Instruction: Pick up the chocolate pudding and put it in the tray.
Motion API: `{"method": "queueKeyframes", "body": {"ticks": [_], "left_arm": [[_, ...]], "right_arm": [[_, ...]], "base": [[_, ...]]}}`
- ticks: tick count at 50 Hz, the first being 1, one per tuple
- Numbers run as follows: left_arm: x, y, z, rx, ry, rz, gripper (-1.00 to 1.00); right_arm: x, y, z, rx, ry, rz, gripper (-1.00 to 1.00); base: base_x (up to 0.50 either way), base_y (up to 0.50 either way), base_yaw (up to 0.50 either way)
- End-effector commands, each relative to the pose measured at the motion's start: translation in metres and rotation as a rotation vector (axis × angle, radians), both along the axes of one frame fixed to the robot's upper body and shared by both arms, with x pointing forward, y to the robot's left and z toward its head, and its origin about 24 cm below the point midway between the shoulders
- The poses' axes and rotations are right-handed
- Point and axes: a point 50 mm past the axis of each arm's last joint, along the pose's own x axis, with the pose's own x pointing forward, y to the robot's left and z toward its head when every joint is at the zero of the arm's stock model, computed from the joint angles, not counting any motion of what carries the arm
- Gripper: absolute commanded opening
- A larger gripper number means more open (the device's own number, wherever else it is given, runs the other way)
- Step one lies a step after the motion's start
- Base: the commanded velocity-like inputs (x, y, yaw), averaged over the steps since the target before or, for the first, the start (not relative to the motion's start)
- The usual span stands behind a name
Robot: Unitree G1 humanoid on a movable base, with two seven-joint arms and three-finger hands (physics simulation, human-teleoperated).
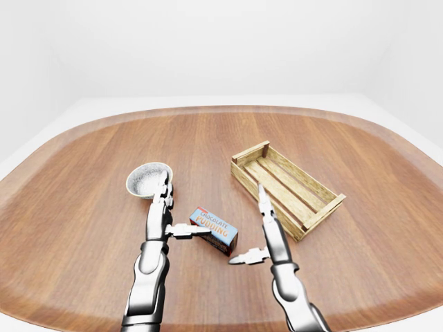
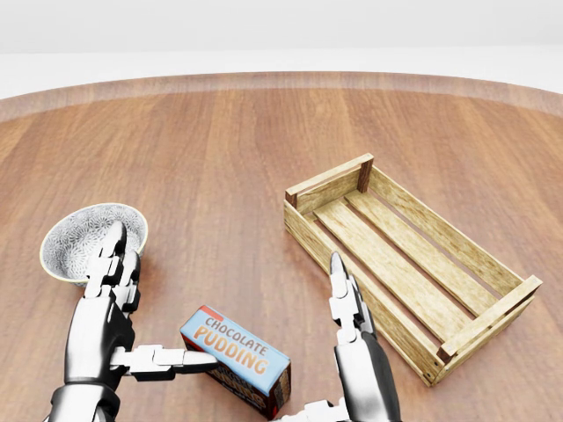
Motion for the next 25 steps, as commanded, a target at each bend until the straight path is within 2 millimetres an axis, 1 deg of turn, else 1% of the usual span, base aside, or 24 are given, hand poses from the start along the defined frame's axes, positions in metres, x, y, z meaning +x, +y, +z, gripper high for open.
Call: {"method": "queueKeyframes", "body": {"ticks": [1,10,16,25], "left_arm": [[0.001,-0.001,-0.002,-0.016,0.011,-0.014,1.00],[0.001,-0.001,-0.001,-0.017,0.011,-0.013,1.00],[0.002,-0.001,-0.003,-0.018,0.012,-0.012,1.00],[0.001,-0.001,0.000,-0.018,0.011,-0.012,1.00]], "right_arm": [[-0.004,0.007,-0.004,-0.024,0.008,0.020,1.00],[-0.004,0.011,-0.005,-0.032,0.005,0.029,1.00],[-0.004,0.014,-0.009,-0.048,0.012,0.032,1.00],[-0.001,0.016,-0.016,-0.052,0.038,0.031,1.00]], "base": [[0.00,0.00,0.00],[0.00,0.00,0.00],[0.00,0.00,0.00],[0.00,0.00,0.00]]}}
